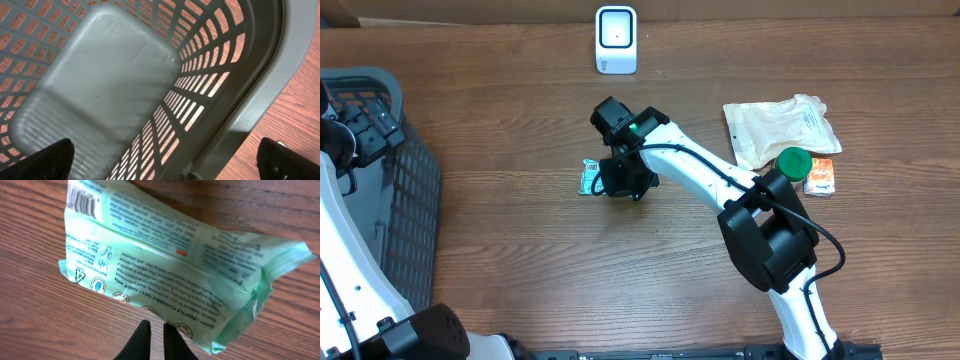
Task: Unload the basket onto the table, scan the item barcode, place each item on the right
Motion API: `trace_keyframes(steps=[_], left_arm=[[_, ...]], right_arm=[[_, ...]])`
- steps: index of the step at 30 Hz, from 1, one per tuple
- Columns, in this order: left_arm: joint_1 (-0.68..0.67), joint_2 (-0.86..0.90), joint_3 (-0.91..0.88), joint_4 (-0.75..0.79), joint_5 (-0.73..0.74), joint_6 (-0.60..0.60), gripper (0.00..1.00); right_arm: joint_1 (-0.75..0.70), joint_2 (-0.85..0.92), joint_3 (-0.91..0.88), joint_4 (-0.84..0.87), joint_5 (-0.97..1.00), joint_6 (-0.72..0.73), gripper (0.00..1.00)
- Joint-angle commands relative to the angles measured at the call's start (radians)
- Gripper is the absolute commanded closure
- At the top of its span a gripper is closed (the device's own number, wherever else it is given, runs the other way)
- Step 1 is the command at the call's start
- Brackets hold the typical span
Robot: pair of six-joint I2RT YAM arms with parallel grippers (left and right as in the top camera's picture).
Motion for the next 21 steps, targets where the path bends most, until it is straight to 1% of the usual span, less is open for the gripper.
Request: trace_keyframes(steps=[1, 2, 7, 9, 10, 11, 12, 13, 14, 16, 21], left_arm=[[0.002, 0.003, 0.007, 0.001, 0.003, -0.006, 0.00], [0.002, 0.003, 0.007, 0.001, 0.003, -0.006, 0.00], [0.002, 0.003, 0.007, 0.001, 0.003, -0.006, 0.01], [0.002, 0.003, 0.007, 0.001, 0.003, -0.006, 0.01], [0.002, 0.003, 0.007, 0.001, 0.003, -0.006, 0.00], [0.002, 0.003, 0.007, 0.001, 0.003, -0.006, 0.01], [0.002, 0.003, 0.007, 0.001, 0.003, -0.006, 0.01], [0.002, 0.003, 0.007, 0.001, 0.003, -0.006, 0.01], [0.002, 0.003, 0.007, 0.001, 0.003, -0.006, 0.00], [0.002, 0.003, 0.007, 0.001, 0.003, -0.006, 0.01], [0.002, 0.003, 0.007, 0.001, 0.003, -0.006, 0.00]], right_arm=[[0.005, 0.005, -0.003, -0.002, 0.011, -0.017, 0.95], [0.005, 0.002, 0.001, -0.007, 0.008, -0.018, 0.96], [-0.038, -0.073, 0.039, -0.058, -0.005, -0.024, 0.96], [-0.069, -0.095, 0.039, -0.060, -0.022, -0.024, 0.92], [-0.092, -0.100, 0.039, -0.060, -0.034, -0.024, 0.87], [-0.112, -0.100, 0.039, -0.060, -0.045, -0.024, 0.78], [-0.134, -0.099, 0.037, -0.060, -0.058, -0.024, 0.66], [-0.153, -0.097, 0.031, -0.053, -0.071, -0.024, 0.44], [-0.171, -0.094, 0.017, -0.039, -0.089, -0.024, 0.33], [-0.194, -0.090, -0.016, 0.002, -0.135, -0.024, 0.31], [-0.203, -0.080, -0.143, 0.171, -0.295, -0.024, 0.32]])
